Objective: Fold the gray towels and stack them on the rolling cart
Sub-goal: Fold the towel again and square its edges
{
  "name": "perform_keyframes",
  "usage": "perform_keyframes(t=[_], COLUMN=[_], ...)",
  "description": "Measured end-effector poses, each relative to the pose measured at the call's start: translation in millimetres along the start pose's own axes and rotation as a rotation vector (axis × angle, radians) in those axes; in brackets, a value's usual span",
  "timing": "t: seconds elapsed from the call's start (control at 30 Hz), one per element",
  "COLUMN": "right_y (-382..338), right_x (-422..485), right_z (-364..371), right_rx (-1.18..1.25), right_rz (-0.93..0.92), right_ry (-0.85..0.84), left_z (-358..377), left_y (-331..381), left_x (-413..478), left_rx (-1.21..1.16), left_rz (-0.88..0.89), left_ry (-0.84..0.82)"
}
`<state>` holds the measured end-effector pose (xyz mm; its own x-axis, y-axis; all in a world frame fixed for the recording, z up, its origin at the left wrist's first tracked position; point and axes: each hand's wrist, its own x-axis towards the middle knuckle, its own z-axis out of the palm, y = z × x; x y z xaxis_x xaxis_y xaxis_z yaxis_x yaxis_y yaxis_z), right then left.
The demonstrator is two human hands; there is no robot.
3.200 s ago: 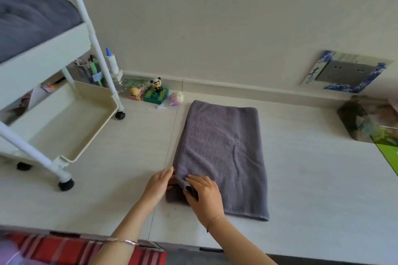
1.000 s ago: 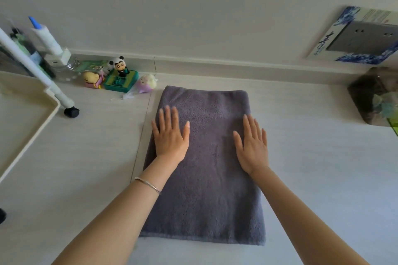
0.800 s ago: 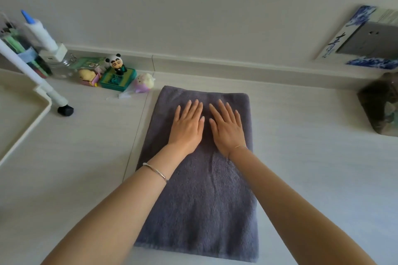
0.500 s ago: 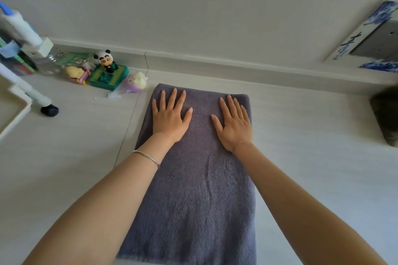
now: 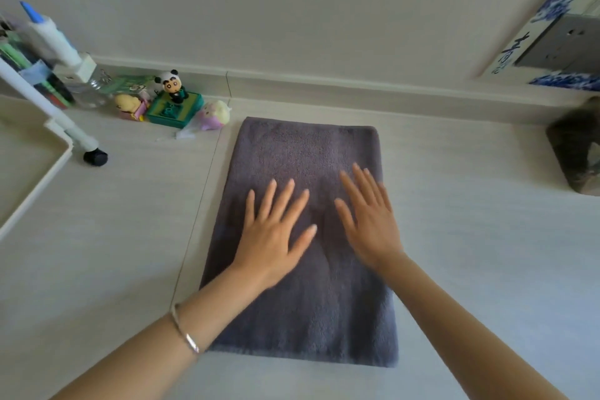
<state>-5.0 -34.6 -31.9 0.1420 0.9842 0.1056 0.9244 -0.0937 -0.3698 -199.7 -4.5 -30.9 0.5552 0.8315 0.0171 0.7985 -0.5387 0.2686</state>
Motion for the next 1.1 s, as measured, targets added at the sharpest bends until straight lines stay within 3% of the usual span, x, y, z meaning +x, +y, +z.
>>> perform_keyframes(t=[0.17, 0.43, 0.53, 0.67, 0.77, 0.9, 1.1], right_y=[-27.6, 11.9, 12.7, -16.3, -29.0, -24.4, -28.2], right_x=[-81.2, -131.6, -142.4, -154.1, -163.3, -163.5, -167.9], right_z=[22.8, 2.9, -6.3, -13.9, -3.7, 4.6, 6.8], right_rx=[-0.07, -0.152, -0.171, -0.153, -0.222, -0.364, -0.293], right_rz=[-0.108, 0.028, 0.024, -0.262, -0.446, -0.472, -0.406], right_ry=[-0.148, -0.166, -0.17, -0.25, -0.311, -0.286, -0.275], left_z=[21.4, 8.1, 3.0, 2.5, 6.9, 5.9, 5.0], left_y=[-5.1, -45.2, -48.2, -32.6, -28.4, -31.6, -20.0], left_x=[-59.4, -93.9, -104.5, -115.1, -120.0, -114.6, -116.7], left_rx=[0.13, 0.078, 0.065, 0.153, 0.218, 0.24, 0.254], left_rz=[0.07, 0.074, 0.157, 0.404, 0.468, 0.453, 0.502], left_ry=[-0.078, -0.097, -0.112, -0.181, -0.221, -0.202, -0.087])
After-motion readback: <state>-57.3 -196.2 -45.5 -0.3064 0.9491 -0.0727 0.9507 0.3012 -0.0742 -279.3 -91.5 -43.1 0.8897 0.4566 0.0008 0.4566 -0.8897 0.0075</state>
